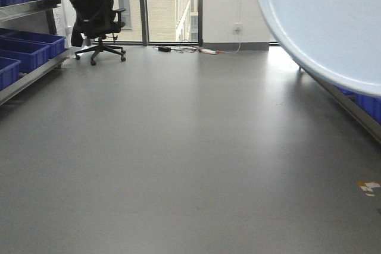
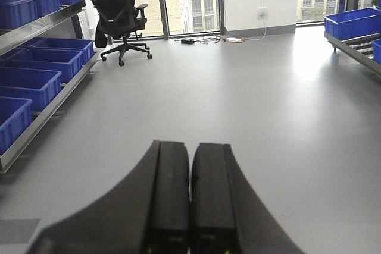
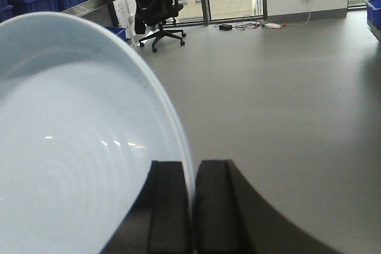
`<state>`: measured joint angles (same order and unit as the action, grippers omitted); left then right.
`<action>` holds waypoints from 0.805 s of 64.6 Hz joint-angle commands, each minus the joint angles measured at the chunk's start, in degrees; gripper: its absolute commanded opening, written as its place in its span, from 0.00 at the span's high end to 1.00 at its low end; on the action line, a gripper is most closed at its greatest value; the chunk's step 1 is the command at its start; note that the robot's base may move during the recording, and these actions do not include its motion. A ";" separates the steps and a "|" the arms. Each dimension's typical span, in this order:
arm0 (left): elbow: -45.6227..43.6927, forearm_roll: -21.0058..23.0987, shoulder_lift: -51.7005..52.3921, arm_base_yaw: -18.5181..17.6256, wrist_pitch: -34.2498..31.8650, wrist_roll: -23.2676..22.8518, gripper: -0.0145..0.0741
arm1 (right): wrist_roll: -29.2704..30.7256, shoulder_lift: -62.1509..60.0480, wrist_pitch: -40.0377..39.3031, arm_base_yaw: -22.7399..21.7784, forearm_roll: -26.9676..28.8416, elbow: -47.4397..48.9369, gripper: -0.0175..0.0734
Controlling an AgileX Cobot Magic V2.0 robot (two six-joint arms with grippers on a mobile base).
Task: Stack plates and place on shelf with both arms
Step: 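Drive forward across the room holding the plates in the right gripper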
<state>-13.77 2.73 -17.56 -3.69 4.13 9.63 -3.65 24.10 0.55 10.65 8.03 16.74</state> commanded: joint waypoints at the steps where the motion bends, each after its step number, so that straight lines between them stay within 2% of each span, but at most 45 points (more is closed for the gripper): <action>1: -1.78 0.08 -0.35 0.15 -5.02 -0.31 0.75 | 0.19 0.11 -5.97 -0.27 -0.30 1.97 0.75; 52: -1.78 0.08 -0.35 0.15 -5.02 -0.31 0.75 | 0.19 0.11 -5.97 -0.27 -0.30 1.97 0.75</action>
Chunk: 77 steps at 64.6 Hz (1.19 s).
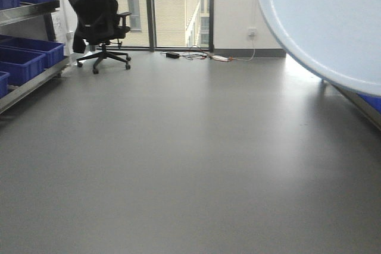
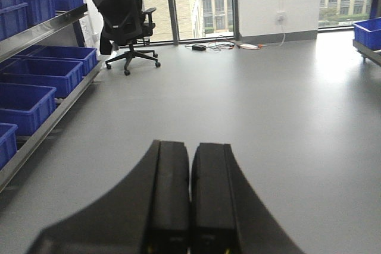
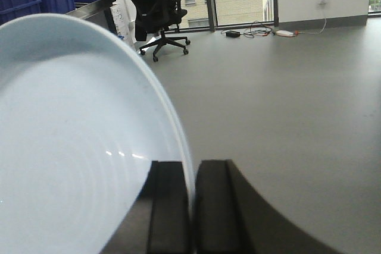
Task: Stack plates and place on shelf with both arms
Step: 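Drive forward across the room holding the plates in the right gripper, then turn the base toward the shelf rack of blue bins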
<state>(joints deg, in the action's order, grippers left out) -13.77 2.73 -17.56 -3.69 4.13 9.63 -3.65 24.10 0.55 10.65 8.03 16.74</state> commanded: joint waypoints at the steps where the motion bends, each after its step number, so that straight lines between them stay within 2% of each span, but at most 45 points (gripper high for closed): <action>1: -1.78 0.08 -0.35 0.15 -5.02 -0.31 0.75 | 0.19 0.11 -5.97 -0.27 -0.30 1.97 0.75; 77: -1.78 0.08 -0.35 0.15 -5.02 -0.31 0.75 | 0.19 0.11 -5.97 -0.27 -0.30 1.97 0.75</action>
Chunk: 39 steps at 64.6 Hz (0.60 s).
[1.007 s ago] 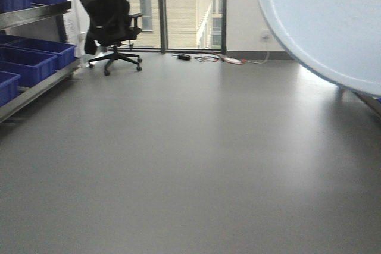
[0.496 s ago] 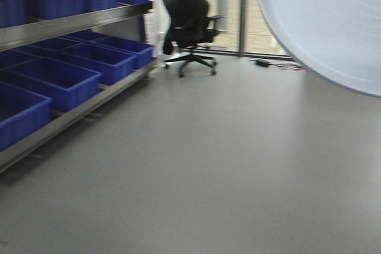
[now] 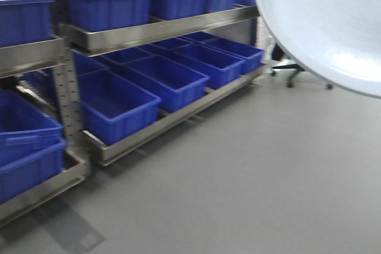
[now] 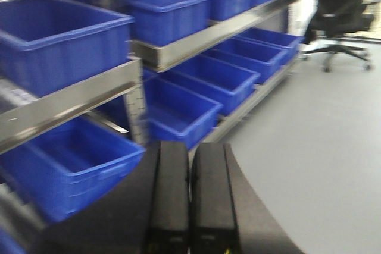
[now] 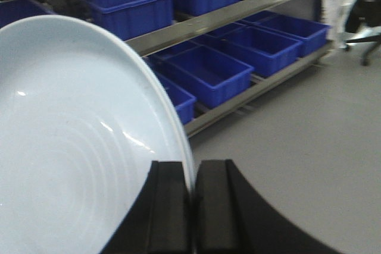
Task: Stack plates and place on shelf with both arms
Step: 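Turn the base toward the shelf rack of blue bins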
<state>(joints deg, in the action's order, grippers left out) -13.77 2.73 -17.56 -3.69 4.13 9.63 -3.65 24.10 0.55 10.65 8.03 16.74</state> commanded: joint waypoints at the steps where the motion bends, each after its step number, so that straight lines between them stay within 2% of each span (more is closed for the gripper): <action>1: -1.78 0.08 -0.35 0.15 -5.02 -0.31 0.75 | 0.19 0.11 -5.97 -0.27 -0.30 1.97 0.75; 39: -1.78 0.08 -0.35 0.15 -5.02 -0.31 0.75 | 0.19 0.11 -5.97 -0.27 -0.30 1.97 0.75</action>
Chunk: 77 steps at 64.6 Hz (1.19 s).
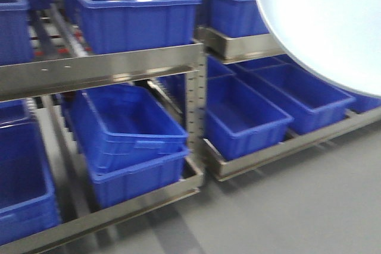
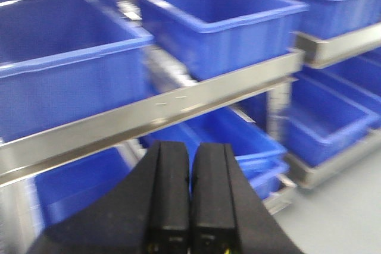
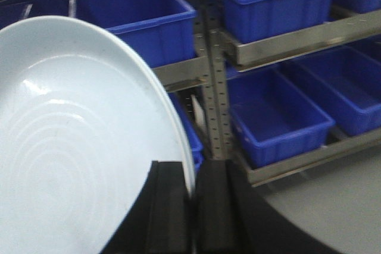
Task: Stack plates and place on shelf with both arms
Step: 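Turn the base toward the shelf rack of blue bins, then approach the shelf and position the plates above the large blue bin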
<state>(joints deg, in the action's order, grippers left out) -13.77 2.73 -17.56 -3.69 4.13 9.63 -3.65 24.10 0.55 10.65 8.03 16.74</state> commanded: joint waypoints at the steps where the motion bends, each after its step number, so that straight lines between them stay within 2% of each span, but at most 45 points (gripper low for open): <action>1: -1.78 0.08 -0.35 0.15 -5.02 -0.31 0.75 | 0.19 0.11 -5.97 -0.27 -0.30 1.97 0.75; 77: -1.78 0.08 -0.35 0.15 -5.02 -0.31 0.75 | 0.19 0.11 -5.97 -0.27 -0.30 1.97 0.75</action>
<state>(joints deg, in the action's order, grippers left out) -13.77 2.69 -17.56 -3.69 4.13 9.63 -3.65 24.10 0.55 10.65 8.03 16.74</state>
